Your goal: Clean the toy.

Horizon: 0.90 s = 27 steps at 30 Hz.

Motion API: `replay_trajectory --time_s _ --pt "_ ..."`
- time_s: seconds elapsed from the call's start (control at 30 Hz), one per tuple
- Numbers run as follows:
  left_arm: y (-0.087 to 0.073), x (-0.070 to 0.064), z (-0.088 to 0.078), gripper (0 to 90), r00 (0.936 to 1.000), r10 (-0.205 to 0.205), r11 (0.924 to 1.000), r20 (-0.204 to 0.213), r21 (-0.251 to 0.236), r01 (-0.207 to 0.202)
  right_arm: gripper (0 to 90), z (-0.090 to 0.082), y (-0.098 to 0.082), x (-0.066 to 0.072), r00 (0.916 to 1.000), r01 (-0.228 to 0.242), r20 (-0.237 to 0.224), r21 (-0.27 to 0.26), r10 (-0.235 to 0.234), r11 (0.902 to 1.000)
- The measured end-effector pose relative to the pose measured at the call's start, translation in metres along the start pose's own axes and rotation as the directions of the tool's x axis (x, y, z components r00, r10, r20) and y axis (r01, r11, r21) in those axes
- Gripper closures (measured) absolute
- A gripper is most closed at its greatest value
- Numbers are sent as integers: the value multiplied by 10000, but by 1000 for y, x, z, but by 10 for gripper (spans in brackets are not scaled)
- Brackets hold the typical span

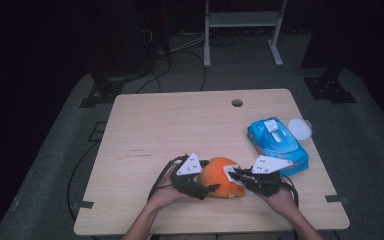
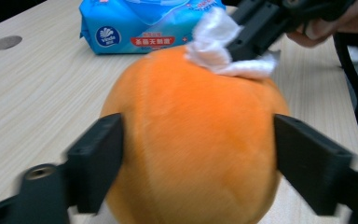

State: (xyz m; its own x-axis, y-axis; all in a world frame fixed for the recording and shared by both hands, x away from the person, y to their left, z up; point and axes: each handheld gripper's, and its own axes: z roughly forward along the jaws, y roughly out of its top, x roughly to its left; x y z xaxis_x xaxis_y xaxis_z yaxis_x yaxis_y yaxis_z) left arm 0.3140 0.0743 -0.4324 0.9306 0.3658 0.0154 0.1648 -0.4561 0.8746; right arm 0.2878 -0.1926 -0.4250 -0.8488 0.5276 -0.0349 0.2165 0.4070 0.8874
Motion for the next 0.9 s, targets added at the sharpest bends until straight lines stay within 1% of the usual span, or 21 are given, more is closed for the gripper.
replay_trajectory --time_s 0.03,0.1,0.13,0.17,0.23,0.27,0.3,0.33,0.37,0.4,0.43,0.5,0.57,0.6,0.63,0.73,0.77,0.8,0.83,0.87,0.9 --pt "-2 2 3 99 9989 -456 9990 95 42 456 848 -1 0 1 10000 54 59 46 -55 10000" --pt "-5 3 8 65 9964 -823 9963 210 281 817 848 -2 1 4 9997 206 137 108 -207 9997" --pt "-6 4 9 61 9939 -1080 9938 236 294 1073 848 -1 1 4 9996 232 152 121 -234 9997" --pt "-7 6 9 62 9897 -1410 9898 250 244 1404 848 0 1 4 9995 254 184 126 -256 9996" --pt "-9 9 8 73 9824 -1839 9827 322 294 1830 848 -1 2 2 9998 123 177 85 -124 9999" --pt "-10 9 6 124 9817 -1874 9822 329 231 1867 848 -1 2 0 9998 115 165 78 -117 9999" --pt "-11 8 5 174 9840 -1761 9844 273 37 1761 848 0 2 0 9998 106 186 70 -108 9999" --pt "-10 7 4 241 9872 -1580 9874 198 -4 1580 848 0 4 1 9996 83 261 82 -85 9999" --pt "-8 6 3 273 9897 -1423 9898 124 -37 1424 848 0 7 2 9992 207 337 110 -211 9997" --pt "-6 6 2 292 9915 -1301 9914 56 -110 1302 848 -1 11 5 9984 378 420 66 -381 9993" --pt "-1 3 1 301 9947 -1028 9946 -45 -142 1027 848 -1 15 8 9979 455 459 -21 -453 9990" --pt "7 -5 2 306 9989 -405 9992 -241 61 406 848 0 24 16 9967 750 342 -274 -741 9968" --pt "11 -11 3 302 9993 109 9996 -355 261 -100 848 1 29 21 9933 1102 367 -188 -1094 9937" --pt "11 -11 3 292 9994 203 9994 -274 284 -195 848 1 29 22 9921 1199 385 -105 -1195 9927" --pt "10 -10 3 268 9998 93 9996 -184 254 -89 848 0 28 20 9928 1157 322 -97 -1153 9932" --pt "5 -2 6 121 9979 -643 9976 -111 260 645 848 -2 20 14 9952 911 365 0 -911 9958" --pt "3 0 7 80 9957 -921 9953 -89 278 923 848 -2 17 11 9954 862 408 52 -864 9963" --pt "1 3 9 60 9904 -1378 9894 118 485 1370 848 -2 16 10 9959 804 405 36 -805 9968" --pt "-1 4 9 57 9877 -1544 9867 238 559 1529 848 -3 16 10 9958 803 441 34 -804 9968" --pt "-2 4 9 77 9868 -1593 9863 279 471 1579 848 -3 17 10 9952 848 481 64 -850 9964" --pt "-2 3 8 131 9870 -1589 9867 255 399 1579 848 -3 17 11 9948 884 508 61 -886 9961"
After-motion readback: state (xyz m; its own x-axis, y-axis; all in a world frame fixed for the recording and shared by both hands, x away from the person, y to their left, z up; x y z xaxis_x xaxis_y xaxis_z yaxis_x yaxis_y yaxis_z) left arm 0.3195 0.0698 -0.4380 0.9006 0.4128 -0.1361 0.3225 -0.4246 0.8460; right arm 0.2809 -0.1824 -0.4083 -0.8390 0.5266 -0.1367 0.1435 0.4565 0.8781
